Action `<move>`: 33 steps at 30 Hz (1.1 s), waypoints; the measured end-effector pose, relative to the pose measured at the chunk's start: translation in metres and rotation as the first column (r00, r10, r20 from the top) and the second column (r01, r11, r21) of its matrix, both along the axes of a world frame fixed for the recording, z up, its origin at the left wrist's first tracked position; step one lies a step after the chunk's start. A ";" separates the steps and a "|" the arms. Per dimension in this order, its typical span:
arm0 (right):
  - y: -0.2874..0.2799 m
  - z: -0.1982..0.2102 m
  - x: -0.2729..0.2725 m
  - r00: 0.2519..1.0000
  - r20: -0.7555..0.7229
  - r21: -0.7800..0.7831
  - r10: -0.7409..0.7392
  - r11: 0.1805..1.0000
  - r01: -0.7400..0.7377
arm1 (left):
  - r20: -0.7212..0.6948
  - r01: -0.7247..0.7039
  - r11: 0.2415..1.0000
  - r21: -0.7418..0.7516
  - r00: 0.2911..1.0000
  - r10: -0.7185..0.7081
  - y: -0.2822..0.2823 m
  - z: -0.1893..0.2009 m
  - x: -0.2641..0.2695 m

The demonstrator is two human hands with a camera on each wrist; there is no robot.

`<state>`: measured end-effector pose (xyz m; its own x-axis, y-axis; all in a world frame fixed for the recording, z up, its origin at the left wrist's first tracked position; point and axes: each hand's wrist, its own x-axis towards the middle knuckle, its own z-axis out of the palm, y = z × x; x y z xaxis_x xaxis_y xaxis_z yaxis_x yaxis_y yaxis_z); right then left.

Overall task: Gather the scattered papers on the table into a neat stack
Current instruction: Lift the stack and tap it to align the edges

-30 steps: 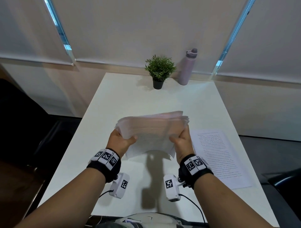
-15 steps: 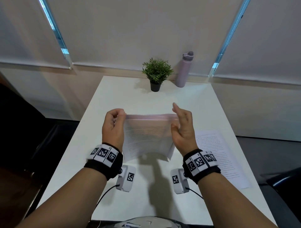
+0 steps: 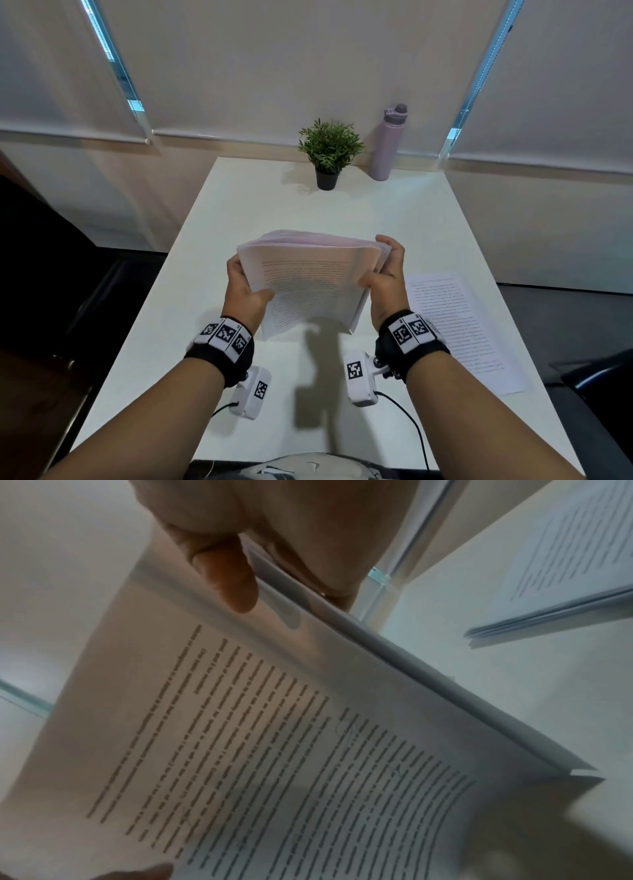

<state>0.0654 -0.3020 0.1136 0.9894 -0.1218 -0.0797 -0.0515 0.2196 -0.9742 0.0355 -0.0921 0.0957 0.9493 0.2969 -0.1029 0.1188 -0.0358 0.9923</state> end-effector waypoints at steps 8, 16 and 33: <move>0.002 -0.003 0.005 1.000 -0.028 0.051 -0.010 0.999 0.012 | -0.106 -0.055 0.996 -0.077 0.993 0.046 -0.002 0.000 0.007; 0.004 -0.008 0.010 0.997 -0.073 -0.018 0.012 1.000 -0.013 | -0.104 -0.013 0.997 -0.072 0.995 0.005 -0.005 0.001 0.008; -0.002 -0.013 0.014 0.981 -0.128 -0.069 0.147 0.985 -0.157 | -0.092 -0.008 0.997 -0.079 0.996 0.001 -0.002 -0.014 0.015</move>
